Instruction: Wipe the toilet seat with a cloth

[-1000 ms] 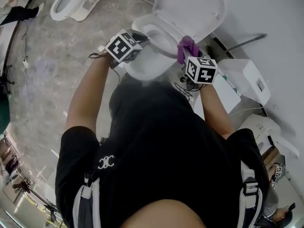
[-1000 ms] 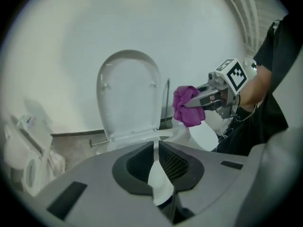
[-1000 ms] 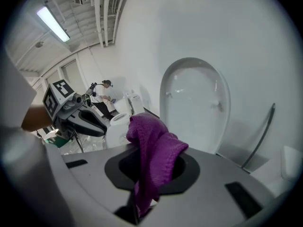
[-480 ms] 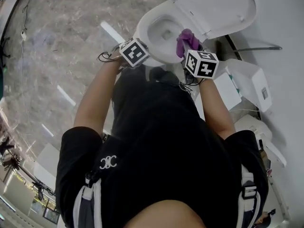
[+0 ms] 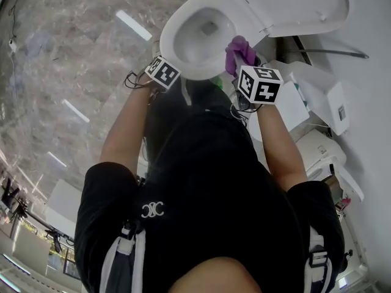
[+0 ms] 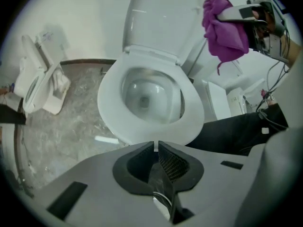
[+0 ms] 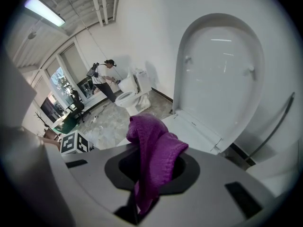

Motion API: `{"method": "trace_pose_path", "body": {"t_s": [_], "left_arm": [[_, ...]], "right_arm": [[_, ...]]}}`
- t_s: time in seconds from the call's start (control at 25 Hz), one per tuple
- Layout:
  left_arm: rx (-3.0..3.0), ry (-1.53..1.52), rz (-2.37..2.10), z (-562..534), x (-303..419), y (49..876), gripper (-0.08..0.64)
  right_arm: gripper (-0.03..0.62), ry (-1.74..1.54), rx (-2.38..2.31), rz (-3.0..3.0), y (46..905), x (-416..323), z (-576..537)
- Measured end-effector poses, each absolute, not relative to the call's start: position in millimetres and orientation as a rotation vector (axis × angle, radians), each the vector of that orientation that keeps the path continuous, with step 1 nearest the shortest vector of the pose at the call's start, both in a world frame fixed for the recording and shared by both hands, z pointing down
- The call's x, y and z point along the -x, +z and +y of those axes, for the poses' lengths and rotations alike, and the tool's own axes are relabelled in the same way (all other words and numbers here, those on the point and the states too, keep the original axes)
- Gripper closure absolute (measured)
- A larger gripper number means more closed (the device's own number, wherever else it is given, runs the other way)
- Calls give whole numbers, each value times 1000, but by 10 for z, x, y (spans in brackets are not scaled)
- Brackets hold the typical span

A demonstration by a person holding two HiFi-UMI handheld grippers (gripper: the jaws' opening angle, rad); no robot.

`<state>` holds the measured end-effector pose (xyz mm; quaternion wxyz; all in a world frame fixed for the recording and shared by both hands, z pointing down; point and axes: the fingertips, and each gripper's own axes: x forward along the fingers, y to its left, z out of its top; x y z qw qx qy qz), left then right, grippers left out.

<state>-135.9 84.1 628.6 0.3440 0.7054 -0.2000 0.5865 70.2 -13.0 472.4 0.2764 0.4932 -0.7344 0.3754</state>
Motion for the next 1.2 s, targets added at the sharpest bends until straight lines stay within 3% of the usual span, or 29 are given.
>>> {"method": "trace_pose_path", "body": {"t_s": [0.36, 0.68, 1.0, 1.2], "left_arm": [[-1455, 1320, -708, 903, 1615, 7290, 525], [-1469, 1406, -756, 947, 1648, 7854, 525], [-1468, 1339, -704, 911, 1761, 7843, 529], [-1353, 1029, -757, 787, 1736, 7602, 546]], "right_arm": [[537, 1051, -1317, -1926, 5094, -695, -253], [537, 1033, -1279, -1851, 5583, -776, -272], [537, 1062, -1455, -1707, 6178, -940, -582], [537, 1139, -1579, -1601, 6649, -1006, -899]]}}
